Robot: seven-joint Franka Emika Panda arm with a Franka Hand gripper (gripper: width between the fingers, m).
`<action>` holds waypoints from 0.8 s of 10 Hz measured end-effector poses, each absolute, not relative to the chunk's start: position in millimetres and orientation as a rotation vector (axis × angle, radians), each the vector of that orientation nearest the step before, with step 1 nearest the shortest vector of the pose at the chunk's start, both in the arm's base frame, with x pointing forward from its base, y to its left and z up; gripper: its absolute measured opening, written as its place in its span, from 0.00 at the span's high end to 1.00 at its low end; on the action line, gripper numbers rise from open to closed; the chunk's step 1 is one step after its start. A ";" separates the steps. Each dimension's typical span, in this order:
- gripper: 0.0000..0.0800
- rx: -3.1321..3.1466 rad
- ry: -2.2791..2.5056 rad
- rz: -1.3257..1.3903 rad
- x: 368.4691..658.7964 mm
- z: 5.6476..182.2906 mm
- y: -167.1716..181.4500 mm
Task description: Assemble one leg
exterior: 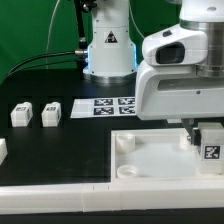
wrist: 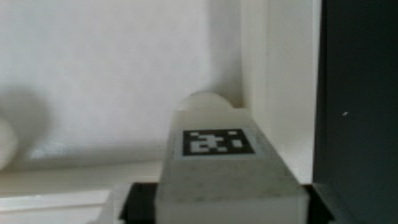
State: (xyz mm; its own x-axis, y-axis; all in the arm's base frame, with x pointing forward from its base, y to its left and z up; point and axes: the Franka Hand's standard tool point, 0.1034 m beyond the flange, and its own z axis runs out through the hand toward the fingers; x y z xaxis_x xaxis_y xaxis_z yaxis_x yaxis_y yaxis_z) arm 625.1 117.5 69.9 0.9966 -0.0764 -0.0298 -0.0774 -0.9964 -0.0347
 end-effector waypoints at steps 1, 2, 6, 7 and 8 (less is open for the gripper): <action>0.64 -3.103 0.114 0.044 625.1 69.9 117.5; 0.64 -3.100 0.162 0.041 625.4 70.3 118.1; 0.64 -2.945 0.999 0.040 624.6 71.0 118.1; 0.64 -2.888 1.159 0.044 624.1 70.6 117.9; 0.64 -2.815 1.320 0.054 623.6 69.4 117.6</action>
Offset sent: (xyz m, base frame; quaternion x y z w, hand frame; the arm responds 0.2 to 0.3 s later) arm -0.0061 -0.0010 0.0058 -0.0140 0.0127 0.2444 0.9695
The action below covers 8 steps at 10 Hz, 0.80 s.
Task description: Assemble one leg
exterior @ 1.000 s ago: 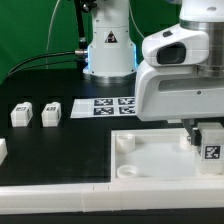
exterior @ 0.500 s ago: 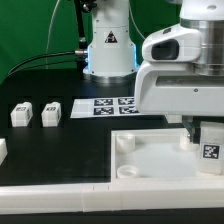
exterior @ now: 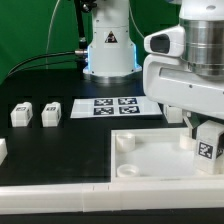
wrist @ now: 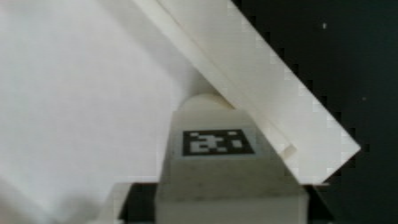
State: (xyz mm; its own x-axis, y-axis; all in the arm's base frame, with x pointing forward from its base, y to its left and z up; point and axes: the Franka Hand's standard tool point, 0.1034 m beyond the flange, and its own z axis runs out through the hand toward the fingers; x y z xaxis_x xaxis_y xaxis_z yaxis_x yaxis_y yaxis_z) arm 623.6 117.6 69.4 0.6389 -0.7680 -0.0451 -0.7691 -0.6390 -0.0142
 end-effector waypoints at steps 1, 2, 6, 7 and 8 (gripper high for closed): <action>0.64 -2.748 1.453 0.059 623.6 69.1 117.5; 0.64 -2.662 1.612 0.059 623.7 69.3 117.4; 0.64 -2.265 2.134 0.054 624.7 69.6 119.4; 0.64 -2.211 2.189 0.058 624.7 69.5 119.2; 0.63 -2.217 2.182 0.058 624.6 69.4 119.4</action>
Offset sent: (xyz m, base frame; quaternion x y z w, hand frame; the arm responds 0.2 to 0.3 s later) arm -0.0027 -0.0043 -0.0068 0.0001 0.0480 0.3015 0.9522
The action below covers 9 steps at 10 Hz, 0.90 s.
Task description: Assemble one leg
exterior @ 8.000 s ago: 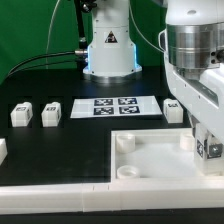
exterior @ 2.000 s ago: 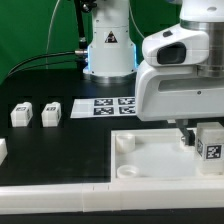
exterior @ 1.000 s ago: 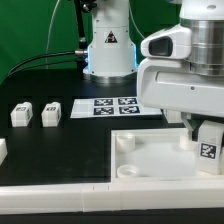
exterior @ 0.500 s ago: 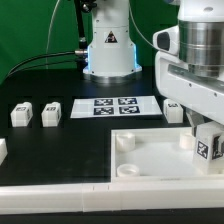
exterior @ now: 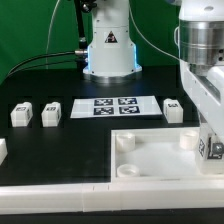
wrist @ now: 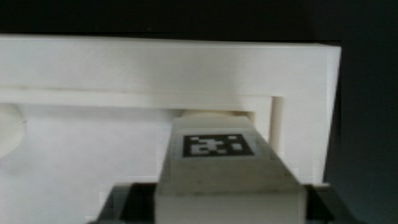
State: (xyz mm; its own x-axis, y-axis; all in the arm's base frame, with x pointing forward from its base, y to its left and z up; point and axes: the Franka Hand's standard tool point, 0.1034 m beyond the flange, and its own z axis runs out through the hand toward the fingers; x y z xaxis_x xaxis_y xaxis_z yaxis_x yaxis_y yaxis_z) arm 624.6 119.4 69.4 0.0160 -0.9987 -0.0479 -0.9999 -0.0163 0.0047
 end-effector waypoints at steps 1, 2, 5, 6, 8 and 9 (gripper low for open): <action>0.63 -2.247 2.151 0.058 624.4 69.0 119.8; 0.40 -2.288 2.107 0.058 624.3 68.9 119.9; 0.20 -2.470 1.886 0.053 624.1 68.5 120.0; 0.19 -2.575 1.740 0.050 624.0 67.9 119.4; 0.19 -2.764 1.419 0.047 623.2 66.5 118.8; 0.19 -2.830 1.288 0.043 623.4 66.9 119.6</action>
Offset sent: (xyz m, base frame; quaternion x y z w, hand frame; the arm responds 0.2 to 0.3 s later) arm 0.0000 0.0000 0.0000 0.0000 0.0000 0.0000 1.0000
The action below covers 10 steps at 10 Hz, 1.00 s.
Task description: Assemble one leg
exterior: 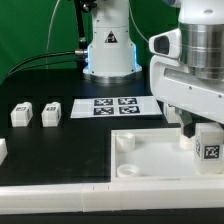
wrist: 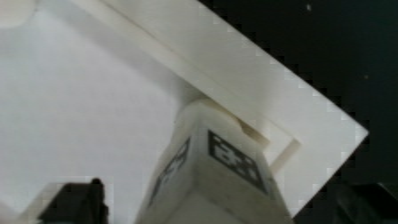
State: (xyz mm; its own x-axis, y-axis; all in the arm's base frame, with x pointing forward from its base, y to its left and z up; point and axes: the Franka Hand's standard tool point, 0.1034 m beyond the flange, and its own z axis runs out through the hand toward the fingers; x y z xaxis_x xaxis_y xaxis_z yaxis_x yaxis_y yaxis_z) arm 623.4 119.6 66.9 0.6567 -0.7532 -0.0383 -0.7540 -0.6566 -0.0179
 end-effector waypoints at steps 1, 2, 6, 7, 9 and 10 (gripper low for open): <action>0.19 -2.927 1.063 0.031 624.6 67.9 119.0; 0.19 -2.989 0.873 0.024 625.7 68.9 119.5; 0.19 -3.108 0.273 0.008 626.9 69.5 118.0; 0.19 -3.120 0.138 0.006 627.1 69.5 117.0; 0.19 -3.127 0.037 0.004 627.2 69.4 115.9; 0.19 -3.127 0.040 0.004 627.2 69.4 116.0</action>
Offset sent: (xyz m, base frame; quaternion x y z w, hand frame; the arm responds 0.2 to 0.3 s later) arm 0.0022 0.0021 0.0033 -0.0089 -0.0009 -0.1913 0.9815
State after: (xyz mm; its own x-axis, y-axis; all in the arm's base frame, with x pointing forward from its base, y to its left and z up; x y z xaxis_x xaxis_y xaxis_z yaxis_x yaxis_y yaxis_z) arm 627.2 116.0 69.4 0.9997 -0.0253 -0.0028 -0.0253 -0.9996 -0.0146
